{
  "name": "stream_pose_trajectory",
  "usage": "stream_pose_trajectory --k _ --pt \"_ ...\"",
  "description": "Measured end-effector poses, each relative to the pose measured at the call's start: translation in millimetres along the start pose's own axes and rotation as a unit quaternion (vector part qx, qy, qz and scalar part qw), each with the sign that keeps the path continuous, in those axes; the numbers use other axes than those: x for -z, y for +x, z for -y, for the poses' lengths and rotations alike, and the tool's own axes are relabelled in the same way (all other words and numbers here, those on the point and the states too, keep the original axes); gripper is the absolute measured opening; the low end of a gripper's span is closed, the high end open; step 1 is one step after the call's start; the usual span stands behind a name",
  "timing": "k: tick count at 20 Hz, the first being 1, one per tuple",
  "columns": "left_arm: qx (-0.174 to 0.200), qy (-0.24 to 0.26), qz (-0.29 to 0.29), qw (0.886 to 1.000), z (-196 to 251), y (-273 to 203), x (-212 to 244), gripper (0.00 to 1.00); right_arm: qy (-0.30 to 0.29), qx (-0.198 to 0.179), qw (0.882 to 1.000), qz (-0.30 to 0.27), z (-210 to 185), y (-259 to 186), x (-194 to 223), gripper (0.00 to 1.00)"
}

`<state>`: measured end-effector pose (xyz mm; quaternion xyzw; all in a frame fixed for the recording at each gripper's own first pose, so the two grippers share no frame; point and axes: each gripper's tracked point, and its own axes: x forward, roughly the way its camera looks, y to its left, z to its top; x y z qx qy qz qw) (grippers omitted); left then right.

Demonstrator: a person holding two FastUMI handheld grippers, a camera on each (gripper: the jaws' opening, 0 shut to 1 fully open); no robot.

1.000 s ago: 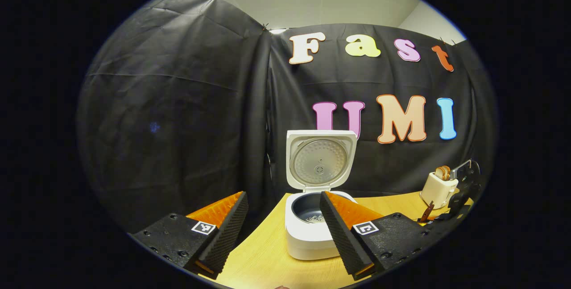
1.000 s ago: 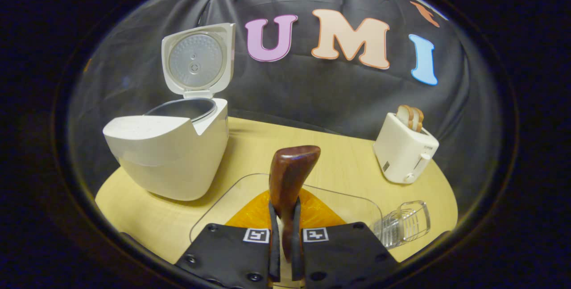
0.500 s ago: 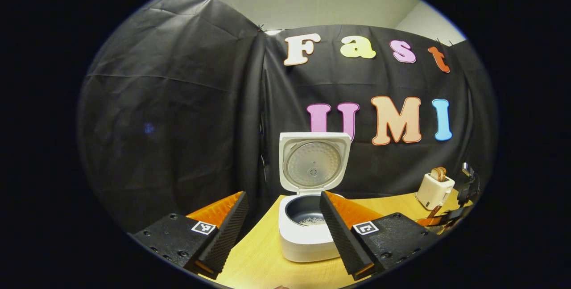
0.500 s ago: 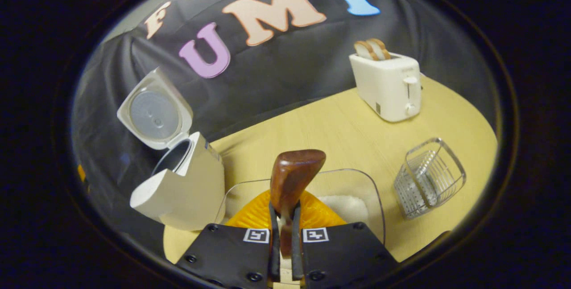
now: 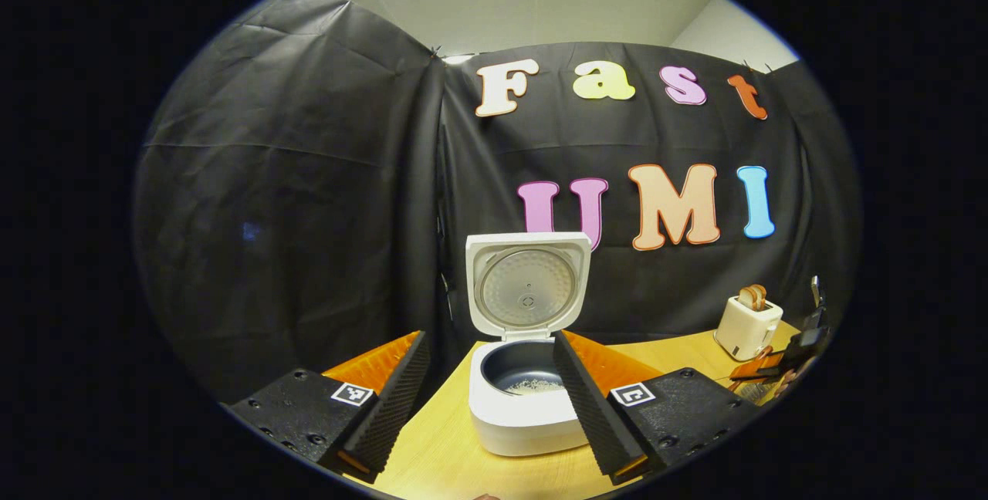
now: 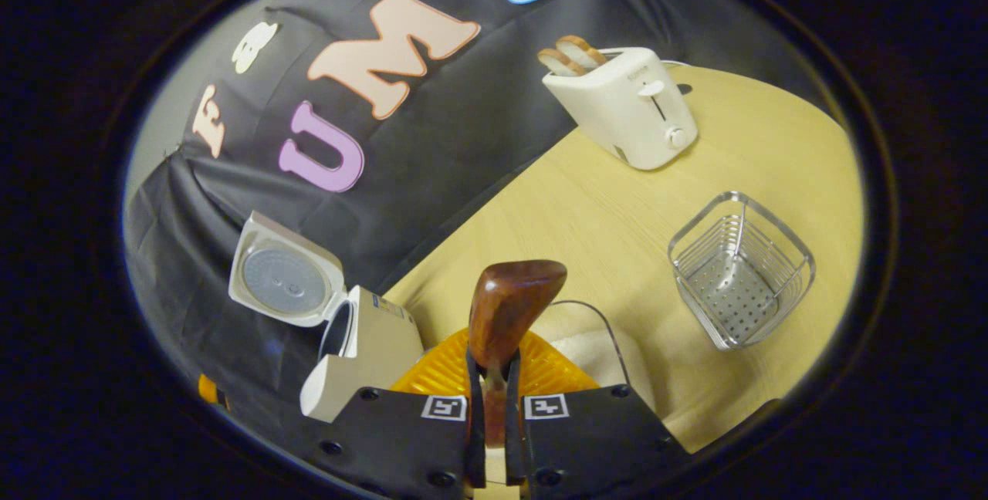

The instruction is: Close the left gripper, press the button to open the rice cooker; take a wooden spoon from the chopstick holder with the right hand, scoop a spoonful of rice and pour it into the rice cooker, then put the wooden spoon back into the chopstick holder.

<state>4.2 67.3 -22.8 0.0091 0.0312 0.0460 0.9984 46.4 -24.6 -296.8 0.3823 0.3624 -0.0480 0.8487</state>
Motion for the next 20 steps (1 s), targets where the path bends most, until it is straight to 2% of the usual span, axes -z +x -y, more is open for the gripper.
stream_pose_trajectory --k 6,9,12,19,20 --pt "0.001 0.006 0.013 1.000 -0.4 -0.1 -11.9 0.94 0.065 -0.015 0.998 -0.001 -7.9 -7.8 -18.0 0.13" --pt "0.003 0.005 0.016 1.000 -1.9 1.0 -13.1 0.95 0.078 -0.028 0.997 0.003 -21.6 -12.5 -26.9 0.14" --pt "0.005 -0.001 0.013 1.000 -5.1 1.0 -9.3 0.95 0.116 -0.055 0.992 -0.005 -46.1 -13.2 -31.2 0.12" --pt "-0.008 -0.011 0.009 1.000 -27.5 -1.0 -5.0 0.95 0.177 -0.120 0.976 -0.031 -118.1 -15.0 -33.2 0.12" --pt "-0.009 -0.013 0.008 1.000 -30.0 -3.0 -4.5 0.95 0.183 -0.128 0.974 -0.036 -128.1 -13.9 -31.5 0.14"
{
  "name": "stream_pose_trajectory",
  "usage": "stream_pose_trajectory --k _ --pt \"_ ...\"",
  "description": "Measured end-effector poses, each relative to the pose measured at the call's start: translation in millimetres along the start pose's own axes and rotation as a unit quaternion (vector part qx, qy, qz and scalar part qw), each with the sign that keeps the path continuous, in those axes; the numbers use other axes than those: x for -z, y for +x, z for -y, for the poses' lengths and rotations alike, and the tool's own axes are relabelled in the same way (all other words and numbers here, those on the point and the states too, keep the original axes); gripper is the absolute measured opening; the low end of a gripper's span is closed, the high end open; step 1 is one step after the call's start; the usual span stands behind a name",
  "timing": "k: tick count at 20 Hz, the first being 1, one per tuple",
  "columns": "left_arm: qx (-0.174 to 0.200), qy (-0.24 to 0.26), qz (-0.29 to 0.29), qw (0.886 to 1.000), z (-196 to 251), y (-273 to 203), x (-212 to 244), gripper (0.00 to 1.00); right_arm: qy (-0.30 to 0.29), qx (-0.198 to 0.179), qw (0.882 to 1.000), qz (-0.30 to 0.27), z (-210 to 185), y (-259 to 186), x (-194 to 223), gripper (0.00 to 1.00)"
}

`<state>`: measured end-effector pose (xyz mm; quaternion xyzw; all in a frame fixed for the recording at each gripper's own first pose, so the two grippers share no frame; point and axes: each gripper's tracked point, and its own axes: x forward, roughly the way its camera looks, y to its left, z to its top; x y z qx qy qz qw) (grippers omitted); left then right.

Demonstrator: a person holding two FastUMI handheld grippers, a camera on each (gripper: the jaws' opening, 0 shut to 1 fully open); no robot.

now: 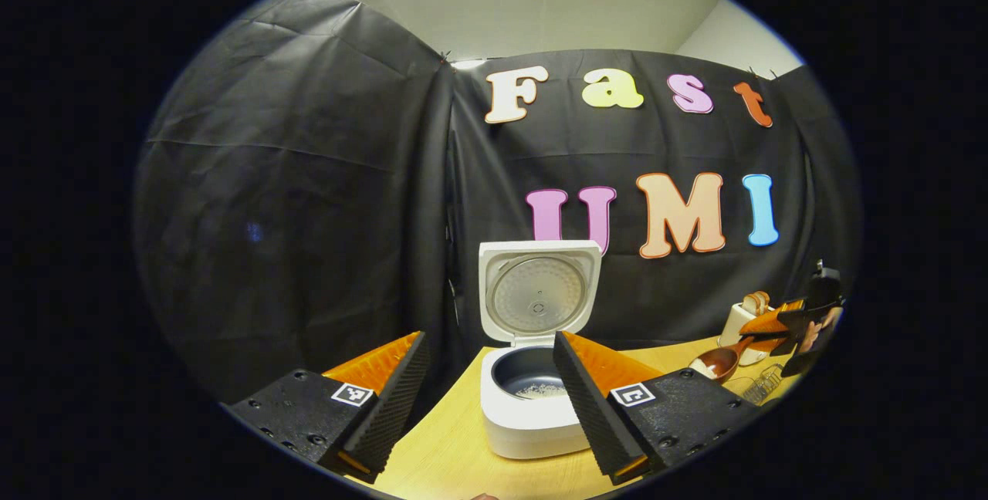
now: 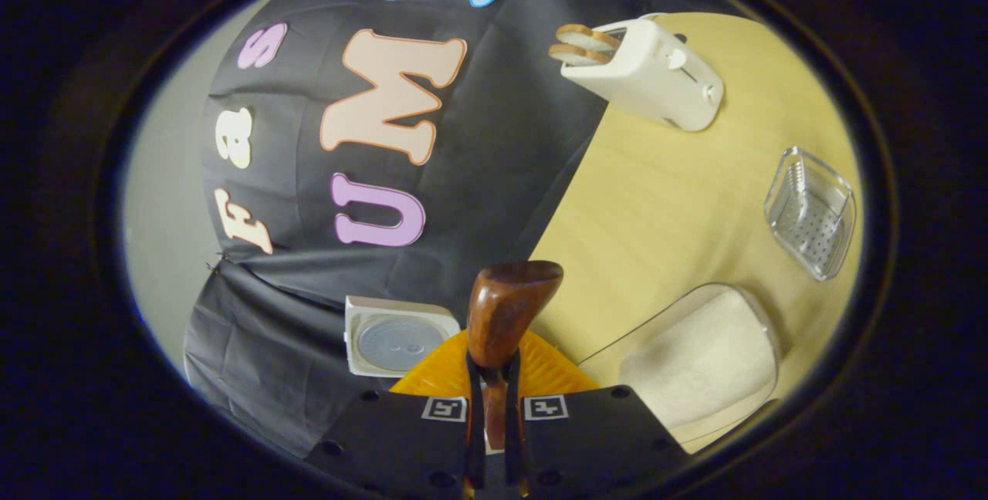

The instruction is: Close the left gripper, press the button to open the rice cooker; take a wooden spoon from the chopstick holder with the right hand, scoop a spoonful of rice and pour it into the rice cooker, then put the wooden spoon back into the chopstick holder.

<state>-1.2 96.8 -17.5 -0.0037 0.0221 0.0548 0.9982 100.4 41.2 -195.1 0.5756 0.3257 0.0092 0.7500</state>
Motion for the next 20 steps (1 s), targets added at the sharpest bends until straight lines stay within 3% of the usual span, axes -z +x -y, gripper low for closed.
stream_pose_trajectory --k 13,20 --pt "-0.025 -0.011 -0.012 1.000 -49.1 -17.9 12.3 0.95 -0.053 -0.046 0.997 -0.032 -84.3 72.4 70.4 0.13" --pt "-0.035 -0.012 -0.024 0.999 -74.4 -24.7 22.0 0.95 -0.105 -0.050 0.992 -0.043 -118.8 132.3 114.8 0.13"
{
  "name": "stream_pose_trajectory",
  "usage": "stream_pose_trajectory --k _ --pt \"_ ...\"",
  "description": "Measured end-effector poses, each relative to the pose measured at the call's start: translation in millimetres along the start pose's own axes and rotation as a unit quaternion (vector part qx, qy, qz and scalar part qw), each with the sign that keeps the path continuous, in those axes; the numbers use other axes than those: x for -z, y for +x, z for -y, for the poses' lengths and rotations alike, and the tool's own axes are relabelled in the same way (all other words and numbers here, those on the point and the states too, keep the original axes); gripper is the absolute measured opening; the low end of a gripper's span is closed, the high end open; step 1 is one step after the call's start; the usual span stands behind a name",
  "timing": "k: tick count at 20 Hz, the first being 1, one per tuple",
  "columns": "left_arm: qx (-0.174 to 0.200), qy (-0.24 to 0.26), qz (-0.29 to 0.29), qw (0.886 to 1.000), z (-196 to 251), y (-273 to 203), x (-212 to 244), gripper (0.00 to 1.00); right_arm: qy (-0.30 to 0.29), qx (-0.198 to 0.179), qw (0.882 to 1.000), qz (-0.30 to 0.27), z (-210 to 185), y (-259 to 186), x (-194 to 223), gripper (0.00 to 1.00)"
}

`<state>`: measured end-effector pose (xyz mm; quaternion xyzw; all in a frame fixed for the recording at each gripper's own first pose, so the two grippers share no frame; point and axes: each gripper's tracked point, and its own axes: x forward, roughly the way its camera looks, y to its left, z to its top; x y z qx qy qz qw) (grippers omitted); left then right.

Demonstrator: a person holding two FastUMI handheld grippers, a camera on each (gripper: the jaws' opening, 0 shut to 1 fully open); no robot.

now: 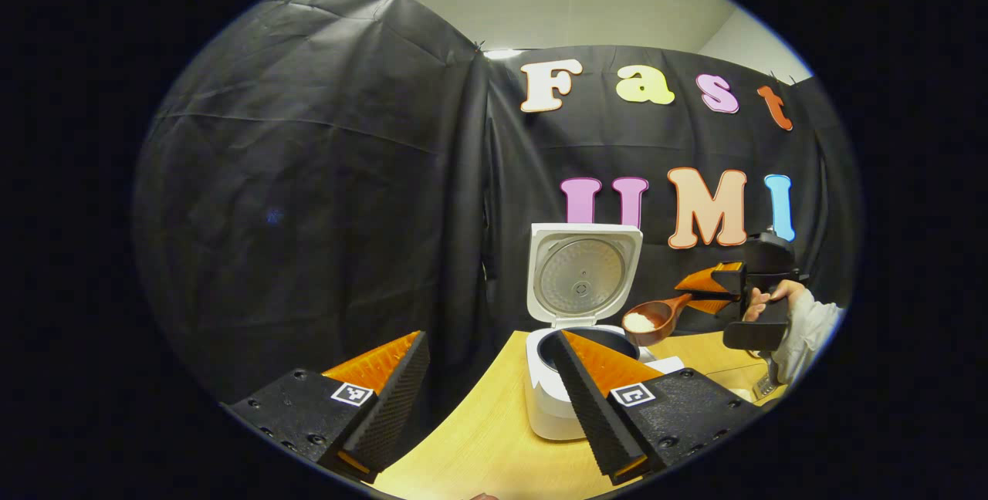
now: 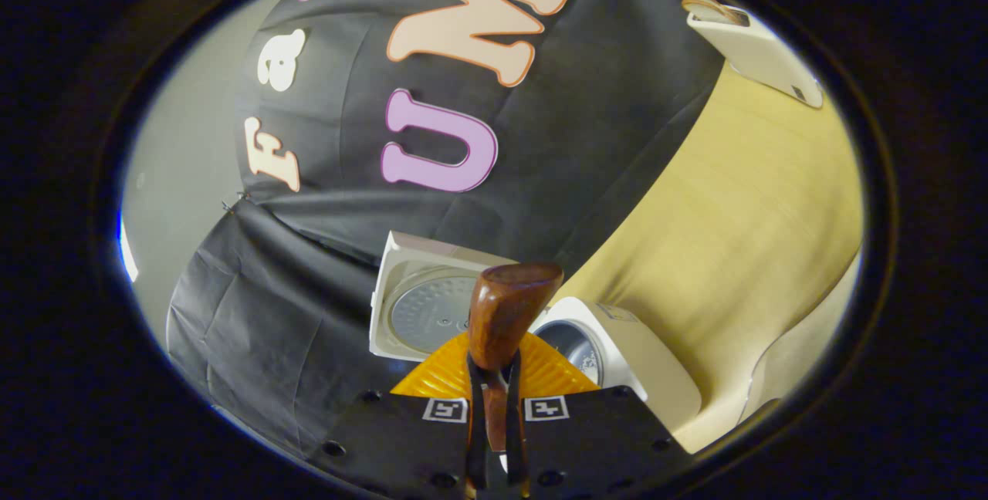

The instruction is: Close the left gripper, press the button to open the rice cooker; take a wooden spoon from the chopstick holder with the right hand, scoop a spoonful of rice and pour it into the rice cooker, then put the wooden spoon back into the chopstick holder.

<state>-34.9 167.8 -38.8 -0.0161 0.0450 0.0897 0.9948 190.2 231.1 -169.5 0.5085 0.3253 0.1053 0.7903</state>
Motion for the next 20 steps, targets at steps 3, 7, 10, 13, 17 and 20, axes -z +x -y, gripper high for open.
stream_pose_trajectory --k 3,7,10,13,17,20 --pt "-0.006 -0.001 -0.001 1.000 -12.4 1.7 0.8 0.95 -0.026 0.007 1.000 -0.004 -7.6 24.9 15.1 0.13" --pt "-0.016 -0.007 -0.008 1.000 -31.6 2.4 7.6 0.95 -0.077 0.023 0.997 -0.006 -9.2 51.1 34.7 0.10" --pt "-0.021 -0.016 -0.014 1.000 -40.2 5.0 12.6 0.95 -0.150 0.045 0.988 -0.013 -1.2 65.6 54.0 0.13" --pt "-0.027 -0.021 -0.020 0.999 -47.2 6.0 18.3 0.95 -0.213 0.059 0.975 -0.020 6.1 76.2 69.6 0.13" --pt "-0.032 -0.024 -0.025 0.999 -52.3 5.9 21.4 0.92 -0.294 0.076 0.953 -0.017 11.7 82.4 77.1 0.10" --pt "-0.033 -0.027 -0.028 0.999 -52.9 5.6 24.5 0.92 -0.374 0.078 0.924 -0.010 7.5 84.6 79.8 0.10"
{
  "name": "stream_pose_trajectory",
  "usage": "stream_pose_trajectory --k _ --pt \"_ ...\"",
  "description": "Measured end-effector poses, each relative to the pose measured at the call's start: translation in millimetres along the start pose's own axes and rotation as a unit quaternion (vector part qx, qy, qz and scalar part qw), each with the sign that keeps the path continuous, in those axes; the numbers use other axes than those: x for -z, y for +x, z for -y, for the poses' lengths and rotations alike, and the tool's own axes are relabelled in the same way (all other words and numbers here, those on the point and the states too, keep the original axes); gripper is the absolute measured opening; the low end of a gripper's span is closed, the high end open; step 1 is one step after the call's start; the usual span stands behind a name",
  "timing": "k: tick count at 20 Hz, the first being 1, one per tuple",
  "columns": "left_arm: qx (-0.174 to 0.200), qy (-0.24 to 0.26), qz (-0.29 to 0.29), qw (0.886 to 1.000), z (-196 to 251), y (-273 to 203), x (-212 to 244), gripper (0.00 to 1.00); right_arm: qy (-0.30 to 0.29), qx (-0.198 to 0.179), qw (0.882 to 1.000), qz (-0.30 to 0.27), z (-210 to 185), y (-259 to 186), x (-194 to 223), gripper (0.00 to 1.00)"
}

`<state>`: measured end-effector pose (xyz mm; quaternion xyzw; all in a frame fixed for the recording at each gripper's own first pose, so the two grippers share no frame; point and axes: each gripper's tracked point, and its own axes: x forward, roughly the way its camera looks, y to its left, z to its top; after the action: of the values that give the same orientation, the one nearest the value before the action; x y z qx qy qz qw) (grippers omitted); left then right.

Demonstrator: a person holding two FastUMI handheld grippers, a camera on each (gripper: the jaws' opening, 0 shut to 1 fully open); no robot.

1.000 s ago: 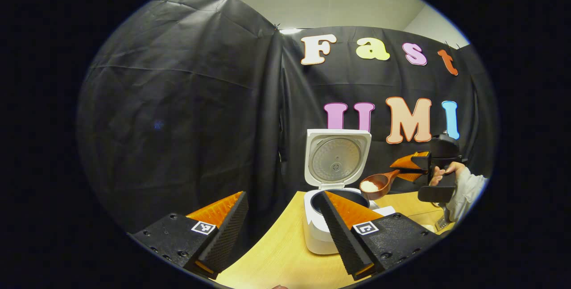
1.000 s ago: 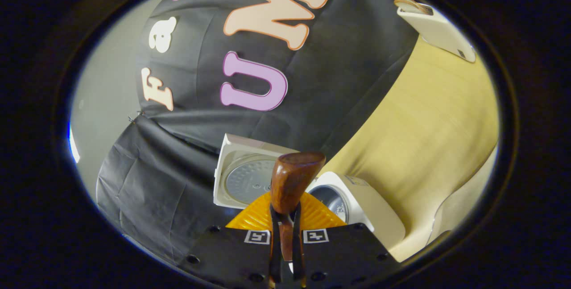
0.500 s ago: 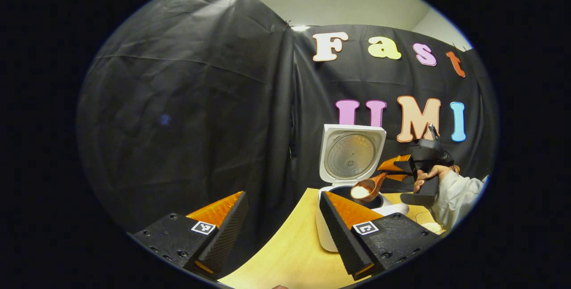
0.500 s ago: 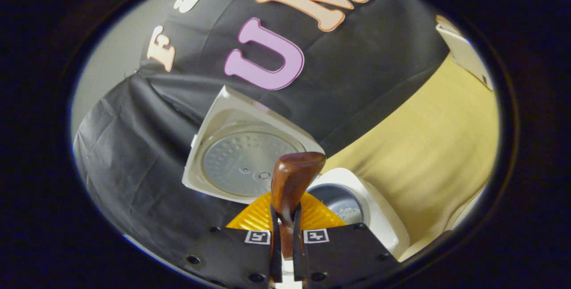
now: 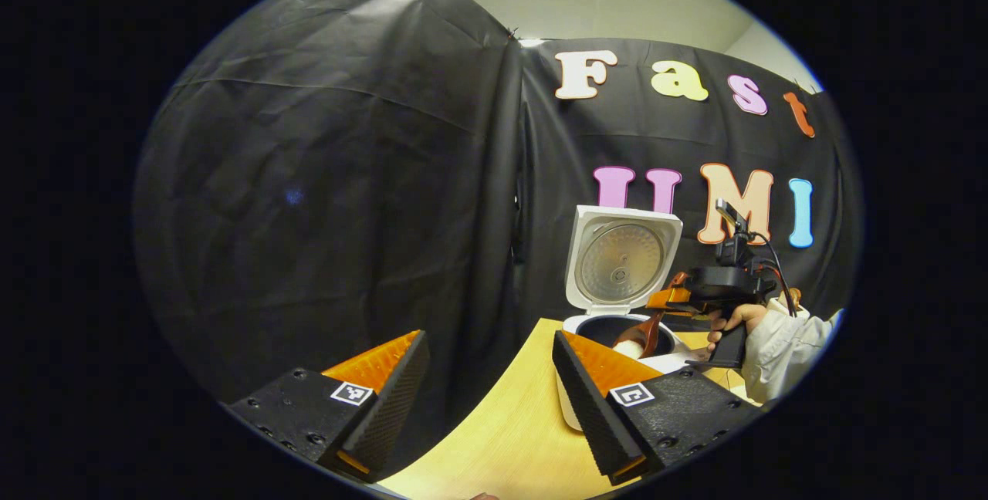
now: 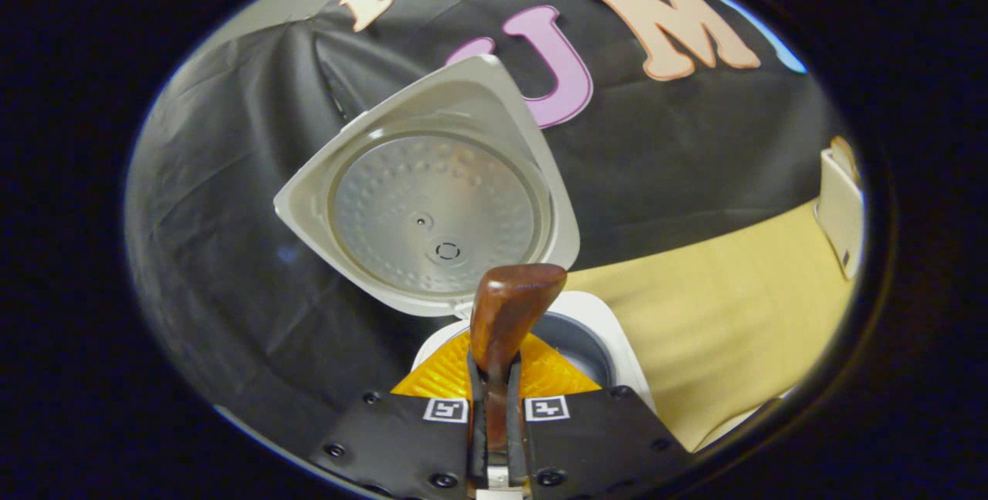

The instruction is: Close the left gripper, press the button to open the rice cooker; take a wooden spoon from the chopstick holder with the right hand, scoop a spoonful of rice and pour it into the rice cooker, then put the wooden spoon back into the chopstick holder.

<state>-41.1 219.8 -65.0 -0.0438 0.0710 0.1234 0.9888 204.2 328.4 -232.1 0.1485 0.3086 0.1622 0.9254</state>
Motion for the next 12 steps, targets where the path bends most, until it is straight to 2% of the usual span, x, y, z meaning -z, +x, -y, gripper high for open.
stream_pose_trajectory --k 3,6,7,9,12 --pt "0.002 -0.003 0.000 1.000 3.1 1.2 -1.0 0.95 -0.090 0.006 0.996 0.017 -9.4 -3.7 -8.4 0.10" --pt "0.006 -0.002 0.001 1.000 6.1 3.4 -0.6 0.93 -0.177 0.014 0.984 0.035 -14.7 -7.7 -14.9 0.13" --pt "0.007 -0.002 0.001 1.000 7.2 4.4 -1.6 0.95 -0.201 0.015 0.979 0.041 -18.7 -8.8 -15.0 0.15" --pt "0.009 -0.001 0.003 1.000 10.0 5.3 -2.5 0.93 -0.246 0.013 0.968 0.054 -26.3 -12.7 -17.4 0.15" --pt "0.013 0.002 0.003 1.000 13.4 5.0 -2.3 0.95 -0.323 0.012 0.943 0.080 -38.6 -18.7 -23.7 0.14"
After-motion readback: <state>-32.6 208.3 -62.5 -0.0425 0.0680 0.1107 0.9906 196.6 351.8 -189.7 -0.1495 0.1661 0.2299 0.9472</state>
